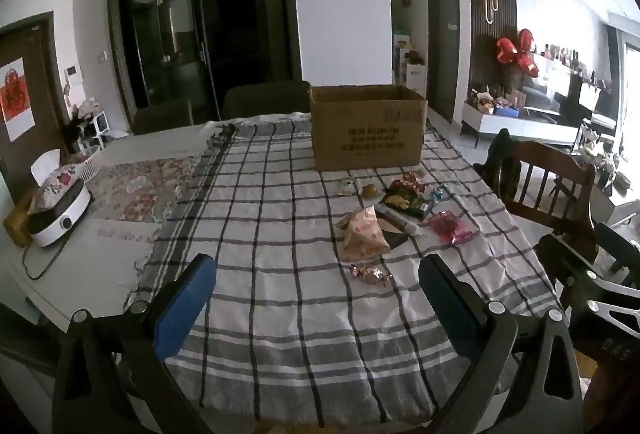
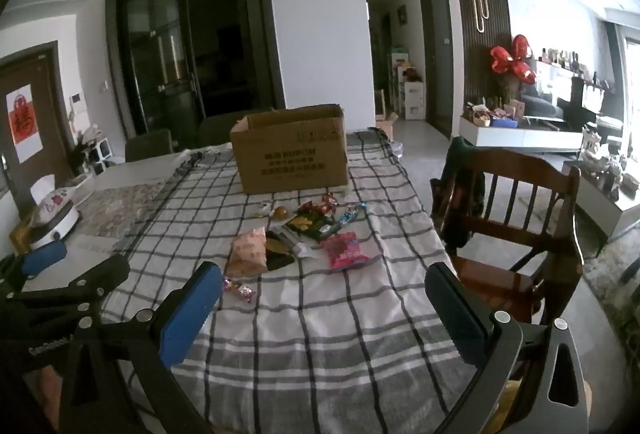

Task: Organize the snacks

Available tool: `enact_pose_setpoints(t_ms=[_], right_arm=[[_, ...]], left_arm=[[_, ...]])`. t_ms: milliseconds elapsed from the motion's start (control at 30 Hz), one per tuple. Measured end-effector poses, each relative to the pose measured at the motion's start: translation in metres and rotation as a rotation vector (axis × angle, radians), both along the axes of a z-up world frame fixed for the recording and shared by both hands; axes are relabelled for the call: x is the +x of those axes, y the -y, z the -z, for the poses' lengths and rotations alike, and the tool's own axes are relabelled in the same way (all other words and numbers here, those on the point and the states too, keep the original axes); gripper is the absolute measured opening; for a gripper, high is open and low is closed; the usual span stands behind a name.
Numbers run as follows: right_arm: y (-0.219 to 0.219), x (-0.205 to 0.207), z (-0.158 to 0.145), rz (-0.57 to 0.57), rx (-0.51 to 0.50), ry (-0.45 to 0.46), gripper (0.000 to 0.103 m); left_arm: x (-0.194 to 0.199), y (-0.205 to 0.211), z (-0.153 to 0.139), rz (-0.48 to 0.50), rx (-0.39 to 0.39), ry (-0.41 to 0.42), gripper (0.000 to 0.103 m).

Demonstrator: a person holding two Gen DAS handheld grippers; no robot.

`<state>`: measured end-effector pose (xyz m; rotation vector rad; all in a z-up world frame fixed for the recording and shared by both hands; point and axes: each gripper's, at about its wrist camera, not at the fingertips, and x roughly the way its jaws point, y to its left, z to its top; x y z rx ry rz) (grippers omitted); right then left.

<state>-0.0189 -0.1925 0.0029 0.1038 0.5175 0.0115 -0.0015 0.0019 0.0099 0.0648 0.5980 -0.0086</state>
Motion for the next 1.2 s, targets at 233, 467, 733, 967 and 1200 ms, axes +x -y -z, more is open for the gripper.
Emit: enact_pose_setpoints(t_ms=[233,467,733,967,1200], right_arm=[[0.0,0.0,0.0,0.0,0.002,-0.001,0.103],[0.0,0.0,0.0,-0.001,0.004,-0.001,0.103],[0.001,0.0,0.0,0.0,0.003,0.0,0.103],[0.001,0.0,0.0,0.0,0.003,0.001,0.103],[0.001,0.0,0.001,0.0,0.004,0.002,0.103]], left_arm=[[-0.003,0.002,-0.003,-0.002,0.002,0.028,0.103],[-0.005,0.001,-0.006,0.002,-0.002,0.05,0.103],[-0.008,0.001,-0.01,0.005,-0.005,0.073,0.103],[-0.008,0.001,-0.011,0.008,-0.008,0.074,0.103],[-0.008,0.002,-0.011,0.01,-0.008,0.075,0.103]])
